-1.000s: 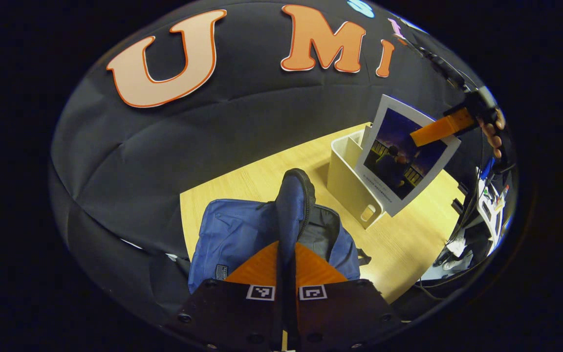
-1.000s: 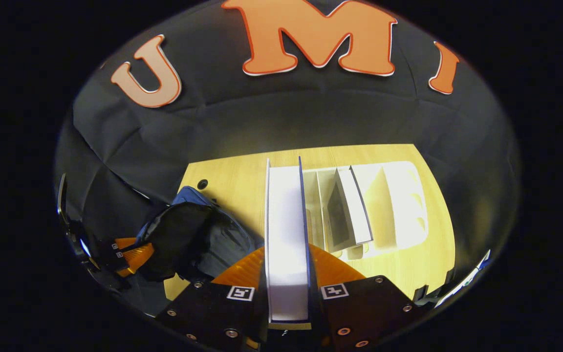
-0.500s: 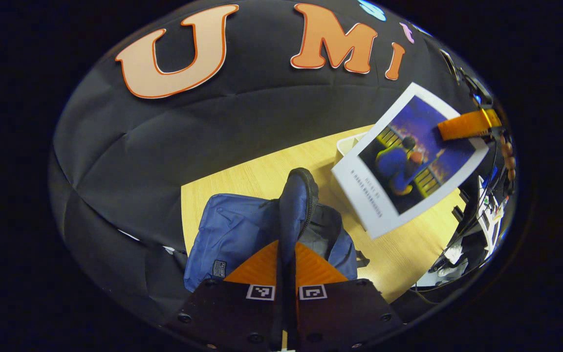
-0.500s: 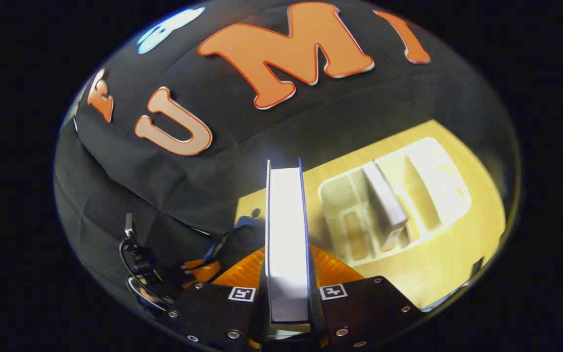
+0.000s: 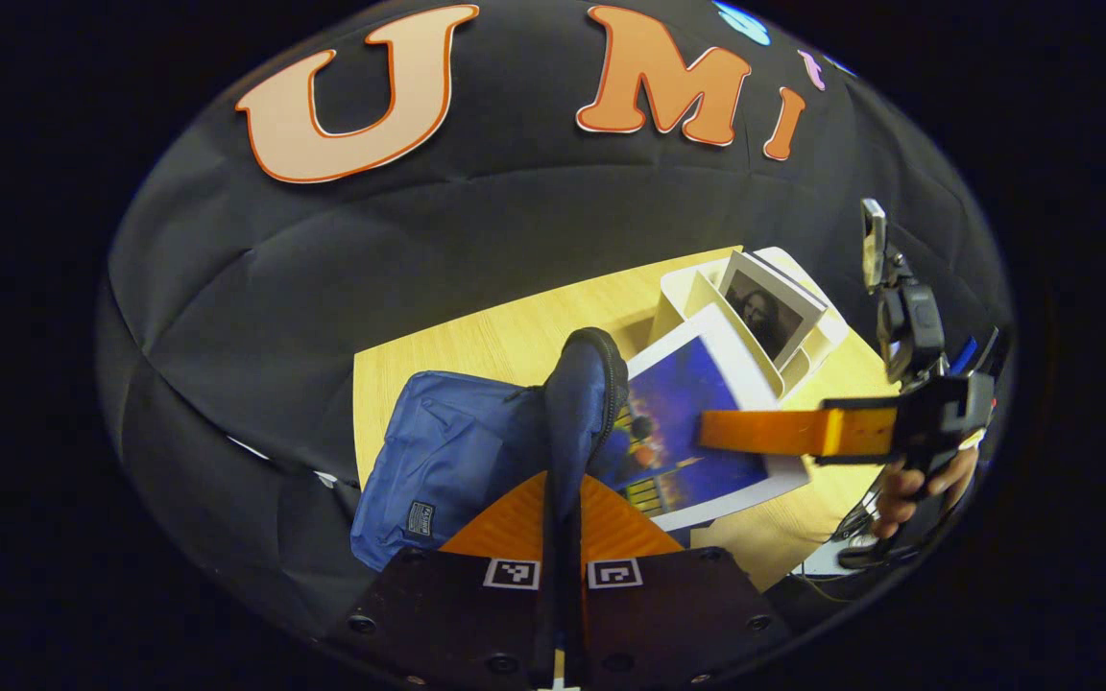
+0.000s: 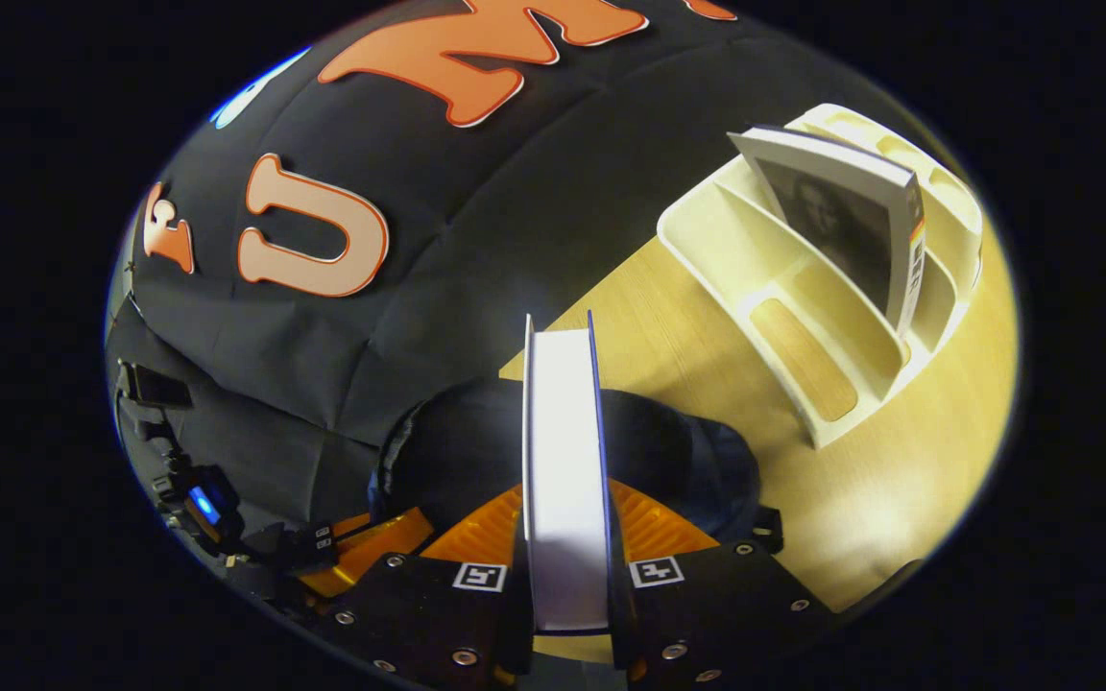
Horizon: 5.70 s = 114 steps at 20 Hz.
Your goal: Open the schoolbag, grab two books from the bookshelf and put them into the schoolbag.
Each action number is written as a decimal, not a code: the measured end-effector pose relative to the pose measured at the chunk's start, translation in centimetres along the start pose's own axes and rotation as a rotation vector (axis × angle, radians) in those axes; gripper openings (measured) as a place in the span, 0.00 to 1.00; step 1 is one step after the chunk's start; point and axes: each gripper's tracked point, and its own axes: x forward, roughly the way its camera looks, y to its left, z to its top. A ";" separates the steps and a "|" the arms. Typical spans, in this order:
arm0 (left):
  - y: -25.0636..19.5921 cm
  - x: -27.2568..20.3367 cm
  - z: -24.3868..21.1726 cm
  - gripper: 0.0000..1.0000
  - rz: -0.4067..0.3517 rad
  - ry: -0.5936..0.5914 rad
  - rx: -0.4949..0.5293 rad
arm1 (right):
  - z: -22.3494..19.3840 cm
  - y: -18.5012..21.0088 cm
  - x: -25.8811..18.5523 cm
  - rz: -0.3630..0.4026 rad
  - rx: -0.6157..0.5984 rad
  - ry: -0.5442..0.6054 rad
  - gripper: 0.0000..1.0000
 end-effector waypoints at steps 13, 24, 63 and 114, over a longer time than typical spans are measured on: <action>-2.4 -0.4 -1.6 0.04 -0.124 -0.002 -0.052 | -6.7 0.0 10.2 0.069 0.039 0.017 0.34; -2.8 1.3 -2.3 0.04 -0.104 0.012 -0.075 | -1.3 -7.4 5.1 -0.268 -0.539 0.042 0.97; -4.0 3.7 -4.0 0.04 -0.072 0.051 -0.150 | 23.9 -16.0 -7.8 -0.658 -0.525 0.412 0.30; -3.7 -0.8 -1.1 0.04 -0.092 -0.055 -0.105 | -5.3 -1.5 7.0 0.123 -0.019 0.333 0.28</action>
